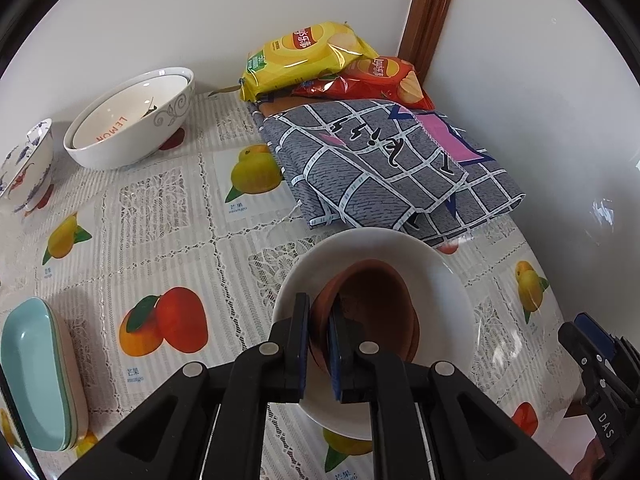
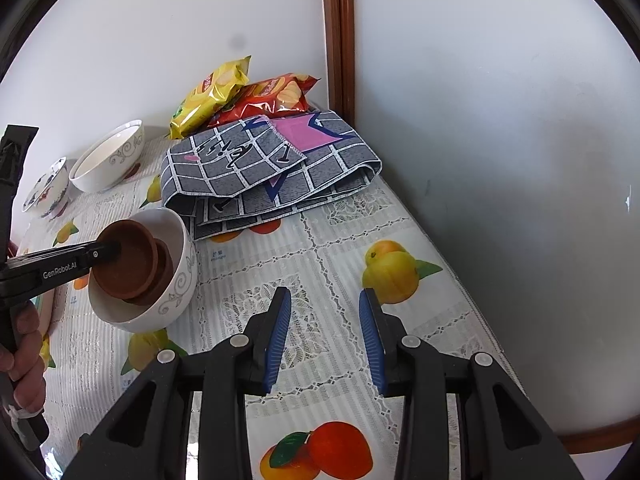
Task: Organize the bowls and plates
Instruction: 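Lower the left gripper's clay bowl into the white bowl and open it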
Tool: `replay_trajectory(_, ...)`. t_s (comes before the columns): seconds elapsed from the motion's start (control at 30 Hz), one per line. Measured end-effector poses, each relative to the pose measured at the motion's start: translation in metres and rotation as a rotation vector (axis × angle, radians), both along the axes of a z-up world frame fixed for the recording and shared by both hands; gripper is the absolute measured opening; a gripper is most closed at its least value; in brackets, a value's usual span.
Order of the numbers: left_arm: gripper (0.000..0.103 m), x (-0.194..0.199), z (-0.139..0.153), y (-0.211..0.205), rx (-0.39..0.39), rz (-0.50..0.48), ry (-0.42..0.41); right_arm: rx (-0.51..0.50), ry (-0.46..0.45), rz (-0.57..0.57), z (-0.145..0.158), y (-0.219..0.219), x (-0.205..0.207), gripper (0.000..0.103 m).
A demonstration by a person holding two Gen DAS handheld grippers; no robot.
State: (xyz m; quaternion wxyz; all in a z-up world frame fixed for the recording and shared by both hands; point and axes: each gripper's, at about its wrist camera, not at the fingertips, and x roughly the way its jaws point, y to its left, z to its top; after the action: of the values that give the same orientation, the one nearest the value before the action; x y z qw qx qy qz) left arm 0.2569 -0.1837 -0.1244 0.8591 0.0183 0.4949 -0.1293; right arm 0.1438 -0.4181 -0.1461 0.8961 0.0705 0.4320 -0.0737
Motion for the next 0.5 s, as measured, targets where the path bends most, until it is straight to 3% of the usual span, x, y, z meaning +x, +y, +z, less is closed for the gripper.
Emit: replay_trajectory(0.5, 0.012, -0.0031, -0.0052, -0.0058, -0.033, -0.026, 0.025, 0.003, 0.023, 0.008, -0.0064, 0.0047, -0.0009, 0.035)
